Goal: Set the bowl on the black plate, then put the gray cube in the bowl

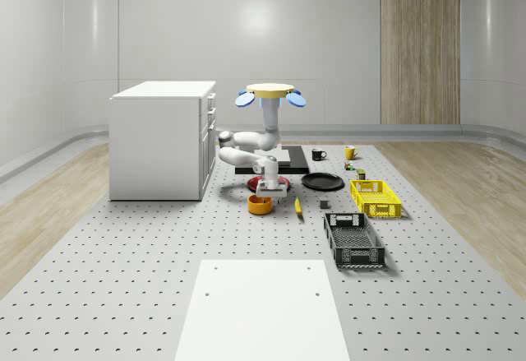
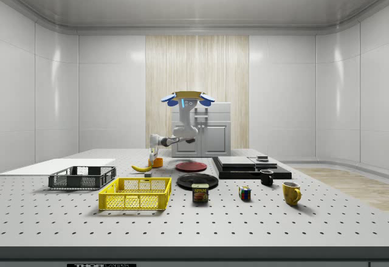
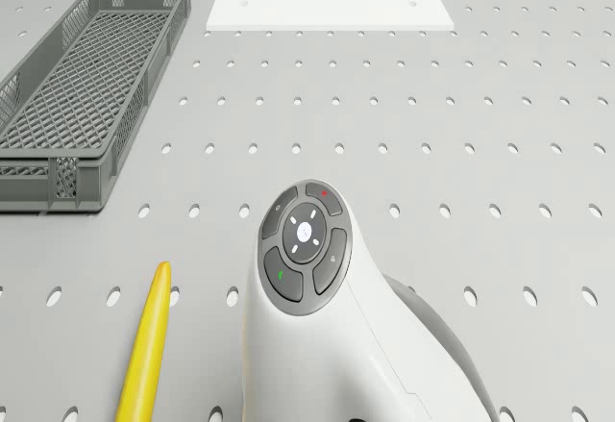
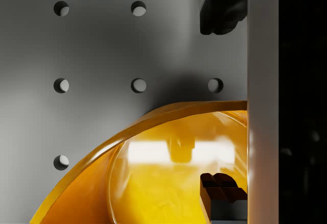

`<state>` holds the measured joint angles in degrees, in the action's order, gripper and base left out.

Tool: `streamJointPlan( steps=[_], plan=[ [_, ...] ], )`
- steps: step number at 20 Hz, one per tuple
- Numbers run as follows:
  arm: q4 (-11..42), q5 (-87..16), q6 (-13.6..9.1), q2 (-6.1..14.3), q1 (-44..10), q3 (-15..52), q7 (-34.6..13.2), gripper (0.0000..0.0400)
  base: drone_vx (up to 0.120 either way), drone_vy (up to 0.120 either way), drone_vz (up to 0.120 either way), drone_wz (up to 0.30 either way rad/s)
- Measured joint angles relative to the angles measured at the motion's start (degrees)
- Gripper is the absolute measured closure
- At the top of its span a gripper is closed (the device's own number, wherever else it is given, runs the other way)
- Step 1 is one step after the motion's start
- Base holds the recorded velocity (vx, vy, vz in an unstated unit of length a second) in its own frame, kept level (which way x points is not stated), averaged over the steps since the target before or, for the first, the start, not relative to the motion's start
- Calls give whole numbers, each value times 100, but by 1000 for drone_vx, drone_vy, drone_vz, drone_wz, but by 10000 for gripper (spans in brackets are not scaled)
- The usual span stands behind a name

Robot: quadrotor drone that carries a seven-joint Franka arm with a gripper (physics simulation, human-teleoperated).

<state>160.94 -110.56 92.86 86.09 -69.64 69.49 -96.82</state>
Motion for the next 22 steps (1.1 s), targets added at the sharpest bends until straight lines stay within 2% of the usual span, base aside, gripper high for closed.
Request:
streamJointPlan(
  steps=[9,11,12,14,17,22],
  plan=[
    [-90,35,1,-20,-65,39,24,0,0,0,0,0],
    [-96,39,4,-18,-62,42,32,118,0,0,0,0],
    [-97,40,5,-17,-62,42,35,158,0,0,0,0],
    [-100,42,7,-14,-61,44,38,214,0,0,0,0],
    [-103,45,11,-11,-61,45,41,259,0,0,0,0],
    [-104,48,16,-7,-62,46,42,288,0,0,0,0]
  ],
)
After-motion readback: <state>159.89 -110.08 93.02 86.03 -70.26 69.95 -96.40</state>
